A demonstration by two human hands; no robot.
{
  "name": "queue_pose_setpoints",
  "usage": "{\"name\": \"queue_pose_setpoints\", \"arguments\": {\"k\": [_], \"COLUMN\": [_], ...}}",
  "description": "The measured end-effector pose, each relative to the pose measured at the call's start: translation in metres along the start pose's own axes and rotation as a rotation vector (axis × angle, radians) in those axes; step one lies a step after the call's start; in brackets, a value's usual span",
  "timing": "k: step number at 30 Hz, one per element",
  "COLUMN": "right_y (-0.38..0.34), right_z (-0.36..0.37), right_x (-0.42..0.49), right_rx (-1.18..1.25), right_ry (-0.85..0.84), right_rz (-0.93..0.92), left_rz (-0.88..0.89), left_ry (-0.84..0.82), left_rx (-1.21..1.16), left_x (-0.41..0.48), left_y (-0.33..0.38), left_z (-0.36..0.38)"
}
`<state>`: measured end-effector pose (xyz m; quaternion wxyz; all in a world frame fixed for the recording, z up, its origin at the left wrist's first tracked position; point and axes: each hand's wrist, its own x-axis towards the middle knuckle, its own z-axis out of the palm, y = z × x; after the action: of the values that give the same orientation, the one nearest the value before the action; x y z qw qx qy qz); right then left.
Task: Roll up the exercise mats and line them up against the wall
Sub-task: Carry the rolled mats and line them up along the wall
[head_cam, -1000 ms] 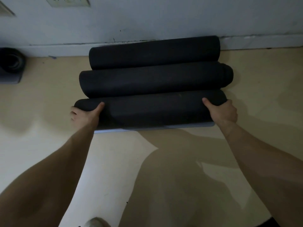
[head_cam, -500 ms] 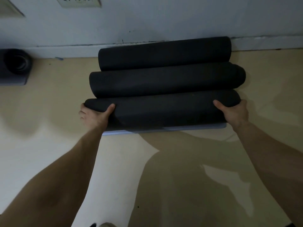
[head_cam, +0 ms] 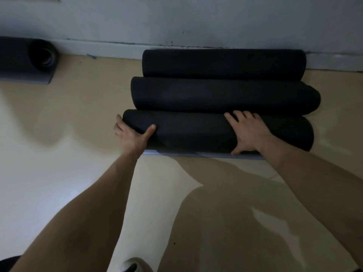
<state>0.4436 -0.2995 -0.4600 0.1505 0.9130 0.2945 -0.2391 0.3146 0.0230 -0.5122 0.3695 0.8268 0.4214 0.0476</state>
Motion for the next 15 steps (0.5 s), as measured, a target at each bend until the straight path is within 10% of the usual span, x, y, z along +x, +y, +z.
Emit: {"name": "queue_pose_setpoints", "arguments": {"k": [4, 7, 15], "right_y": [-0.001, -0.003, 0.002], "right_z": [-0.002, -0.001, 0.003], "right_x": [0.003, 0.006, 0.012], "right_rx": [0.001, -0.009, -0.024], "right_ry": [-0.003, -0.024, -0.015], "right_rz": [0.029, 0.019, -0.007], "left_rz": [-0.352, -0.715, -0.867], "left_ry": [0.036, -0.244, -0.258], "left_rx": [0.047, -0.146, -0.677], "left_x": [-0.045, -0.069, -0.077], "left_y": [-0.023, -0.024, 0.017], "left_z": [0.017, 0.05, 0.096]}}
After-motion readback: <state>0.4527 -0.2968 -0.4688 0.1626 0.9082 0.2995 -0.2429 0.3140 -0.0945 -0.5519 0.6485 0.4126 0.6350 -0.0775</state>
